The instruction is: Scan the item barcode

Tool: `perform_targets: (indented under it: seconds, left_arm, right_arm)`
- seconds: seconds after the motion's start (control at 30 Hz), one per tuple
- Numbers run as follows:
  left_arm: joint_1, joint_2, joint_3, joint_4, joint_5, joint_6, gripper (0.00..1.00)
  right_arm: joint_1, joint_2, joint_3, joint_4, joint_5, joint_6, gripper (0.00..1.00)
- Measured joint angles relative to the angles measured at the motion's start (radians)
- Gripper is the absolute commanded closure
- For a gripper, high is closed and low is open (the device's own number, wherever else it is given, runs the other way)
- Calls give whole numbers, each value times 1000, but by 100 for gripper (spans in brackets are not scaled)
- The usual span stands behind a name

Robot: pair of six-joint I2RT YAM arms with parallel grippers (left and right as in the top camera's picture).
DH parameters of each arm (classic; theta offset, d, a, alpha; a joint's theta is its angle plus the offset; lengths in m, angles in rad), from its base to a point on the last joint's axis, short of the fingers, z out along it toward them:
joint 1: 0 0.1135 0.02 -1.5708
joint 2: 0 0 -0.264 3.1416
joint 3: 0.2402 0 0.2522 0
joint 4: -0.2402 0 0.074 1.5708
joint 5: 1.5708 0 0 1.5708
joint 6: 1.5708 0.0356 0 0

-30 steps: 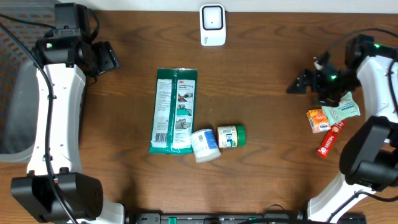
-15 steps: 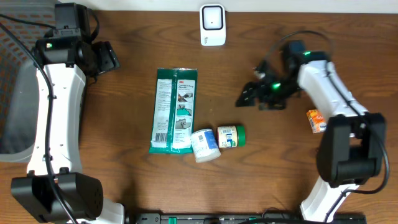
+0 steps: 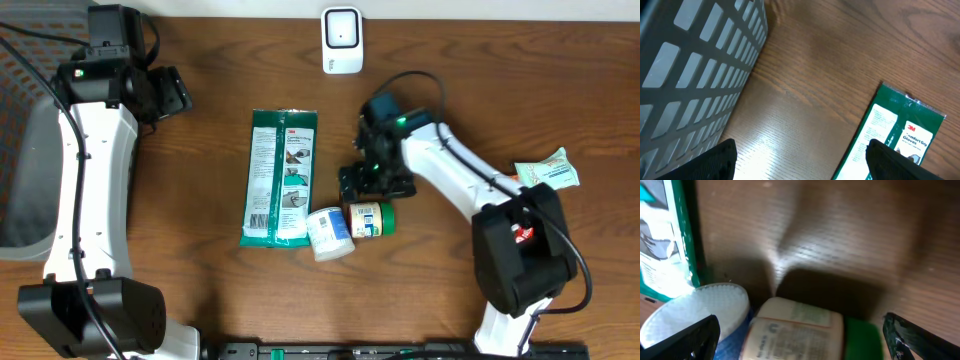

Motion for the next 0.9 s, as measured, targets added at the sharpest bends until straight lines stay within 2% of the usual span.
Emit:
perform_targets:
  seconds: [0.23, 0.53, 0.9]
  left_arm:
    - [0, 0, 0, 0, 0, 0, 18]
    - [0, 0, 0, 0, 0, 0, 18]
    - [0, 0, 0, 0, 0, 0, 18]
  right_arm:
    - [64, 0, 0, -35, 65, 19, 1]
    - [62, 0, 11, -132, 160, 10, 1]
    - [61, 0, 77, -132, 179, -19, 1]
